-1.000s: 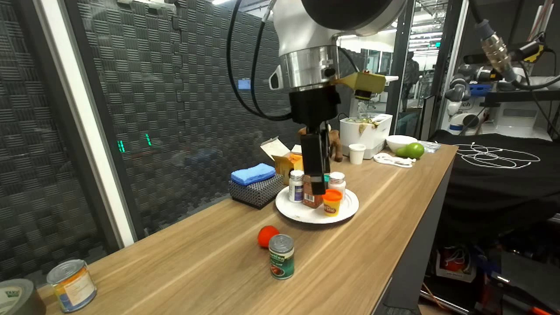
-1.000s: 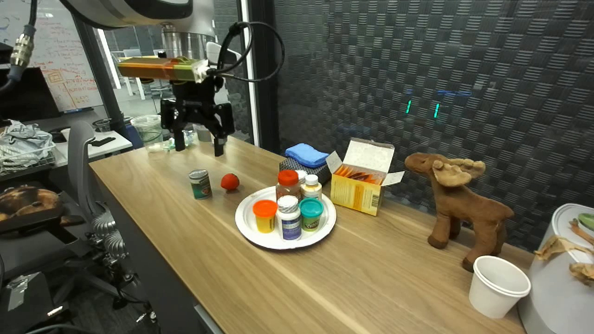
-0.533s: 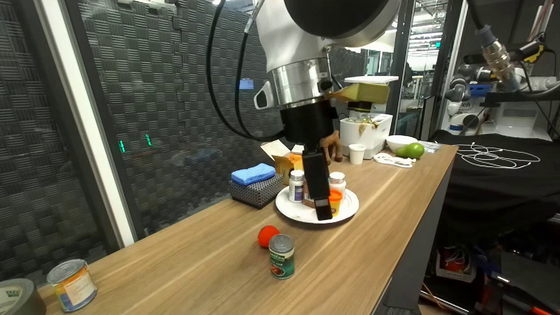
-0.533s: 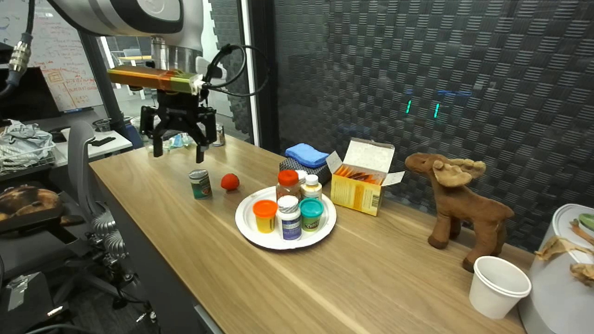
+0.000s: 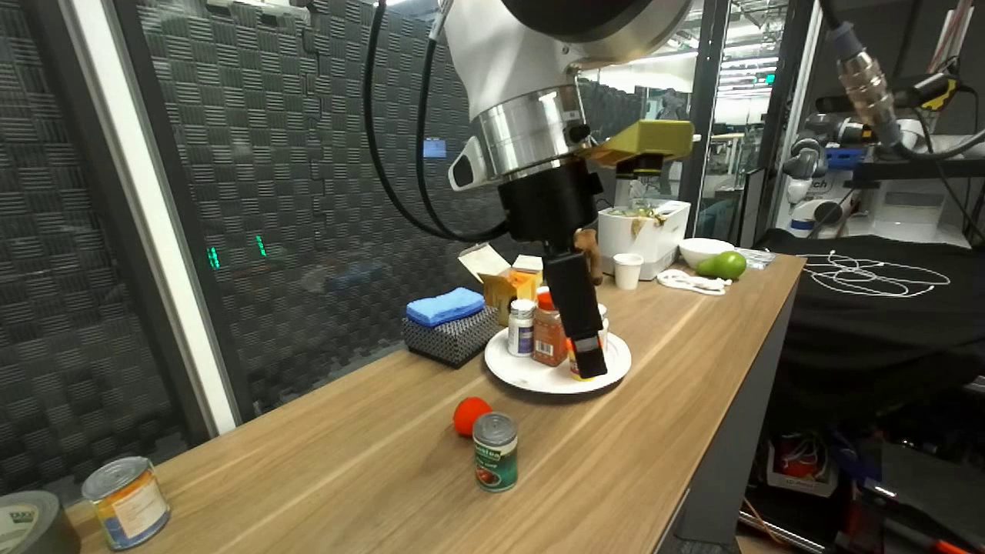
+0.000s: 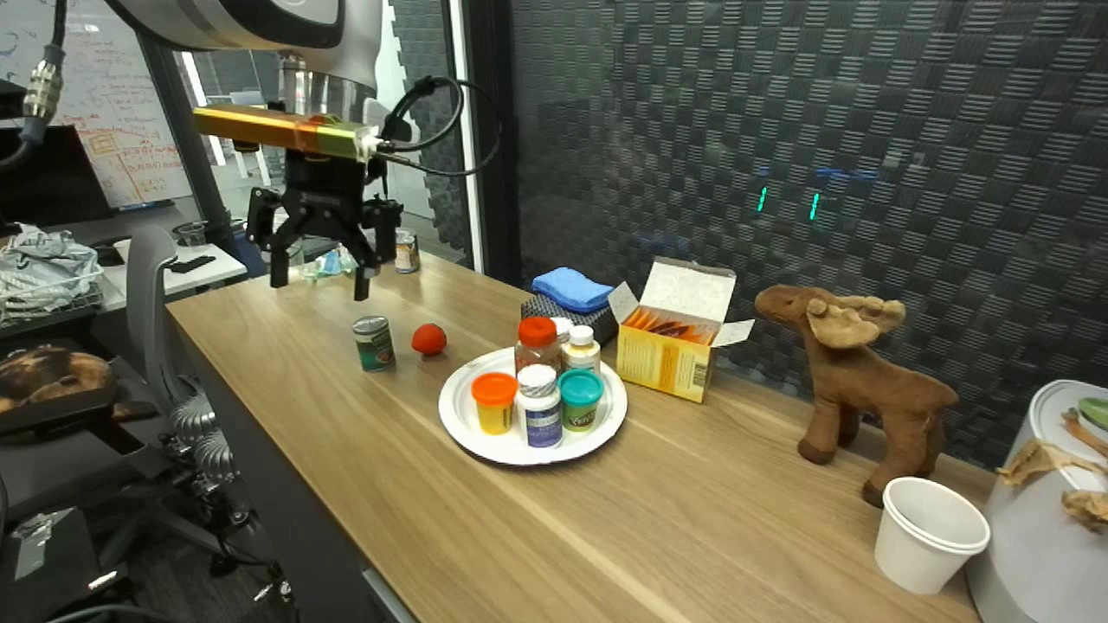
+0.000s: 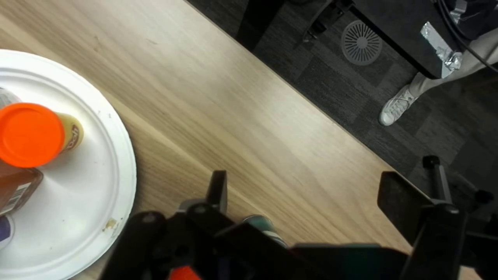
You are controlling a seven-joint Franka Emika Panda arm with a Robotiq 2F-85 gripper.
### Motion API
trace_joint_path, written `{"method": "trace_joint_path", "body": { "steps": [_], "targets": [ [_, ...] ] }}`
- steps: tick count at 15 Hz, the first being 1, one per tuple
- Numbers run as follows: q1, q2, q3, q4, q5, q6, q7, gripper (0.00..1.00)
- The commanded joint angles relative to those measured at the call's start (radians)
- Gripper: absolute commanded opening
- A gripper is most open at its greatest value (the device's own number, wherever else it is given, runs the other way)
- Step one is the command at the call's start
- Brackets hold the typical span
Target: Put the bottles on the tray
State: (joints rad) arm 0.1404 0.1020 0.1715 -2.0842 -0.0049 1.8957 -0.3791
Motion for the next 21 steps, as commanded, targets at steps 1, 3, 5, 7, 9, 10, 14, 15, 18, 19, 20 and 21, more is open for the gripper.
{"method": "trace_joint_path", "body": {
  "steps": [1,3,5,7,9,10,14,15,18,19,20,21],
  "targets": [
    [0.001,0.001,-0.001,0.002,0.000,-0.003,0.000,1.00],
    [0.008,-0.004,0.004,-0.002,-0.006,-0.002,0.005,1.00],
    [0.023,-0.007,0.014,-0.012,-0.025,0.017,0.032,1.00],
    [0.042,-0.009,0.026,-0.039,-0.041,0.101,0.078,1.00],
    [0.064,-0.001,0.040,-0.060,-0.060,0.159,0.124,1.00],
    [0.074,-0.002,0.046,-0.075,-0.070,0.185,0.152,1.00],
    [0.107,-0.009,0.054,-0.142,-0.161,0.311,0.299,1.00],
    [0.113,-0.009,0.052,-0.157,-0.197,0.354,0.348,1.00],
    [0.117,0.004,0.044,-0.173,-0.281,0.428,0.444,1.00],
    [0.115,0.012,0.041,-0.174,-0.300,0.442,0.467,1.00],
    [0.113,0.023,0.037,-0.169,-0.318,0.450,0.486,1.00],
    [0.112,0.030,0.034,-0.165,-0.325,0.455,0.495,1.00]
  ]
}}
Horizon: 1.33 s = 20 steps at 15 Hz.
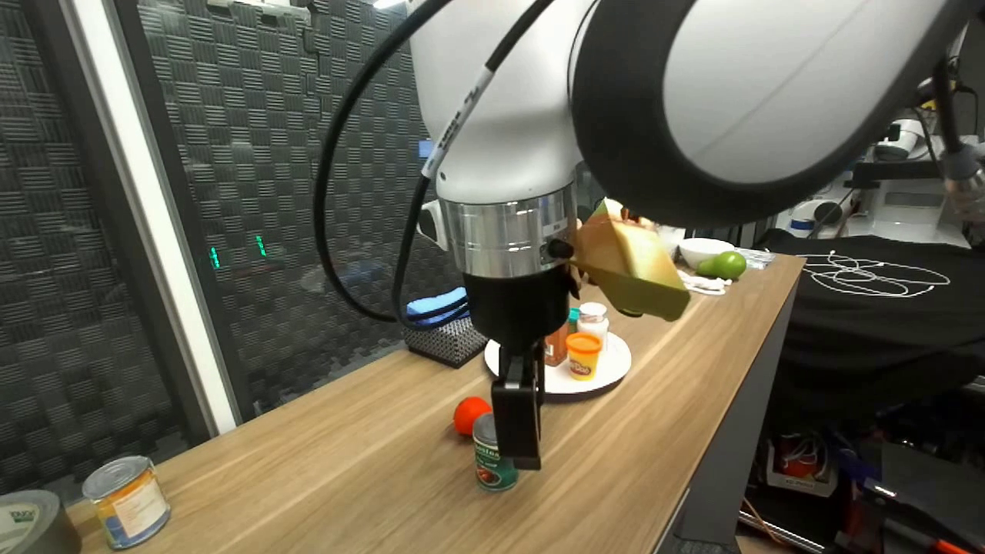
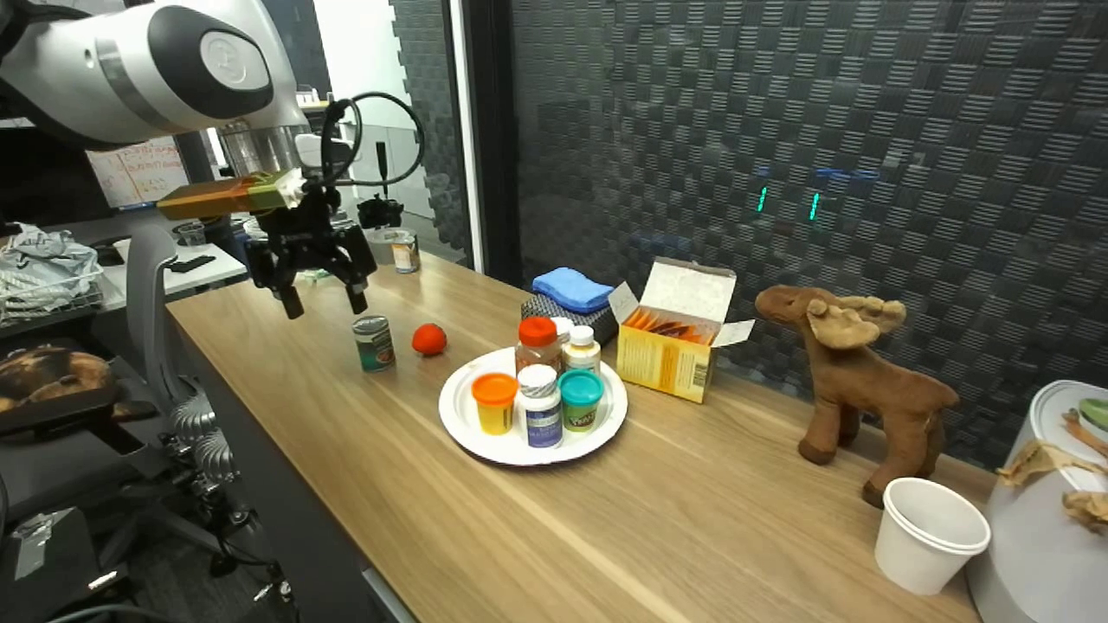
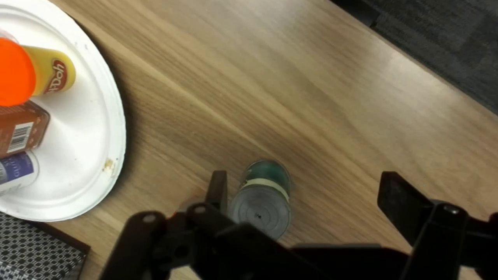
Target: Put the bottles on the tray
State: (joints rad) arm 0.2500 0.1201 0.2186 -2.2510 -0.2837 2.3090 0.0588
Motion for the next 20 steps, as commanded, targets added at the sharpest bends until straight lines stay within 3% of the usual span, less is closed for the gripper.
{"method": "trace_joint_path", "body": {
  "steps": [1,19,20],
  "targets": [
    [0.001,0.022,-0.016,0.009,-0.053,0.041,0.063,1.00],
    [-0.036,0.168,-0.042,0.156,0.032,0.024,-0.064,1.00],
    [-0.036,0.173,-0.041,0.160,0.035,0.020,-0.070,0.97]
  ]
}}
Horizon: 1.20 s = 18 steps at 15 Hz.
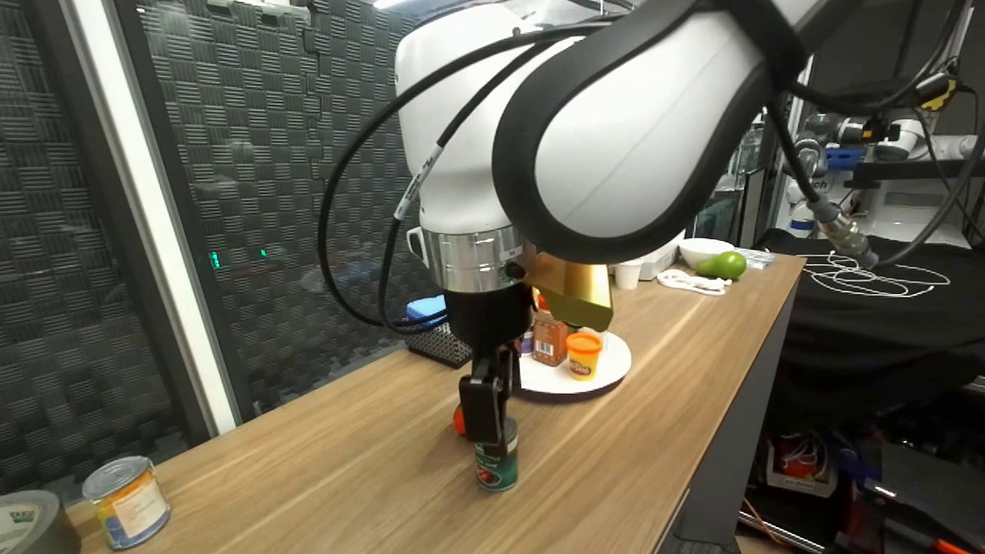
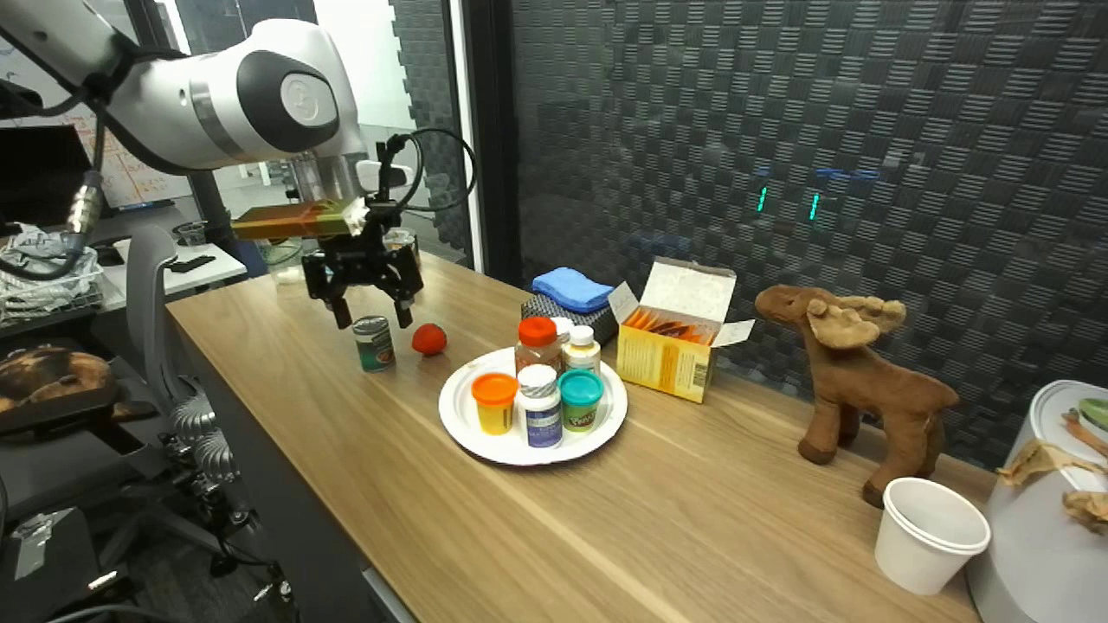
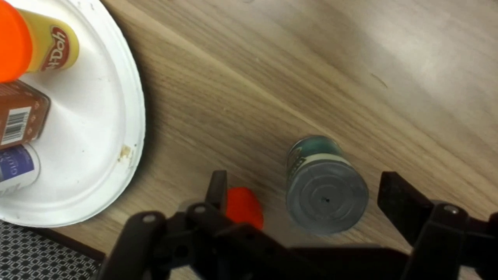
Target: Put the bottles on the tray
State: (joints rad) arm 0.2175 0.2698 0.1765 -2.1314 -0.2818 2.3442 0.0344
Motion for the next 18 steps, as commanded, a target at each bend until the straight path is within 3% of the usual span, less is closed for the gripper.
{"method": "trace_joint_path", "body": {
  "steps": [1,2,4,9,13,18],
  "targets": [
    [-0.002,0.027,0.001,0.044,0.034,-0.016,-0.050,0.85],
    [-0.001,0.028,0.002,0.043,0.038,-0.017,-0.052,0.72],
    [0.005,0.024,0.000,0.037,0.034,-0.015,-0.045,0.63],
    [0.024,-0.027,-0.009,-0.001,0.010,-0.005,0.041,0.23],
    [0.032,-0.091,-0.012,-0.031,0.005,-0.032,0.112,0.17],
    [0.013,-0.144,-0.026,-0.030,0.010,-0.065,0.258,0.17]
  ]
}}
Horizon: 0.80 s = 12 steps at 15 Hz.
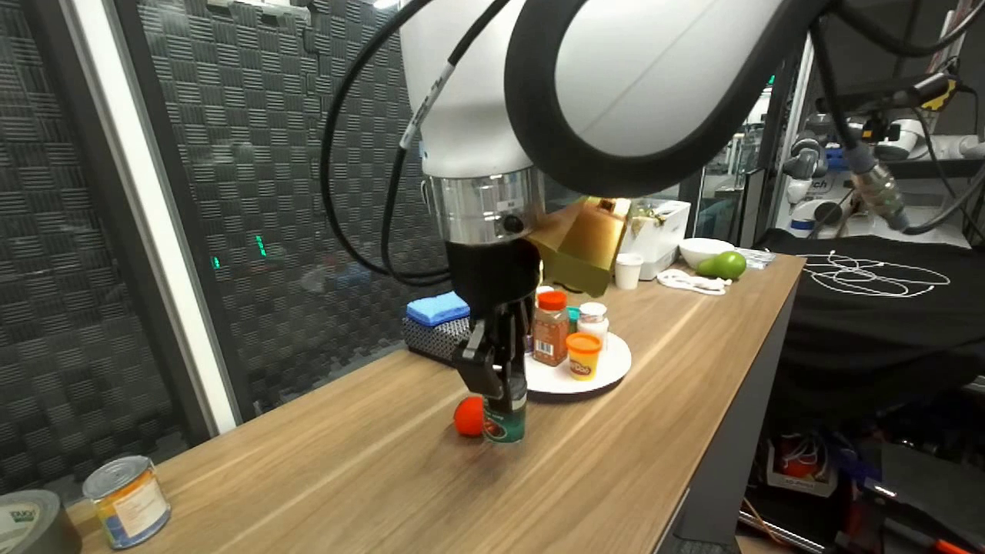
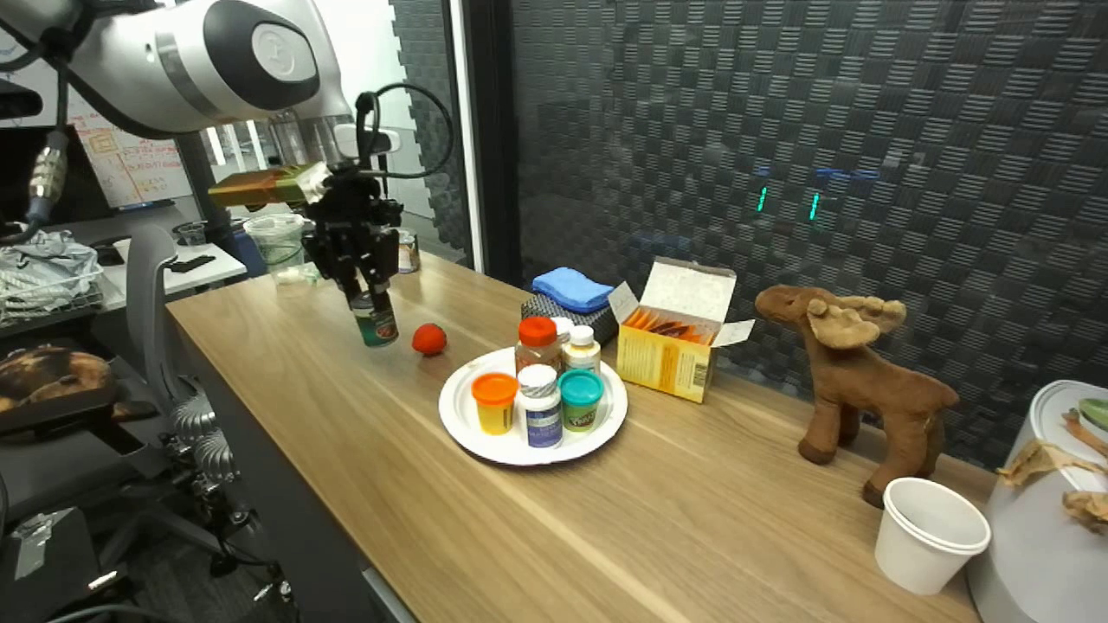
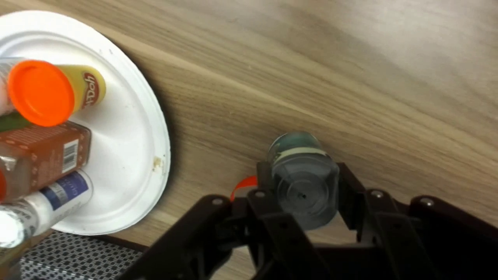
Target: Put the bottles on the tray
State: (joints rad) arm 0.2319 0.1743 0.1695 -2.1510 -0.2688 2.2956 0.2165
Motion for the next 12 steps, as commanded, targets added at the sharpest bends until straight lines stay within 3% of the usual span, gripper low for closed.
{"method": "trace_joint_path", "body": {
  "steps": [1,8,12],
  "targets": [
    [-0.010,-0.042,-0.027,0.001,-0.003,-0.007,0.094,0.17],
    [-0.042,0.069,-0.124,0.139,-0.111,-0.019,0.235,0.17],
    [-0.053,0.145,-0.155,0.205,-0.077,-0.028,0.227,0.17]
  ]
}}
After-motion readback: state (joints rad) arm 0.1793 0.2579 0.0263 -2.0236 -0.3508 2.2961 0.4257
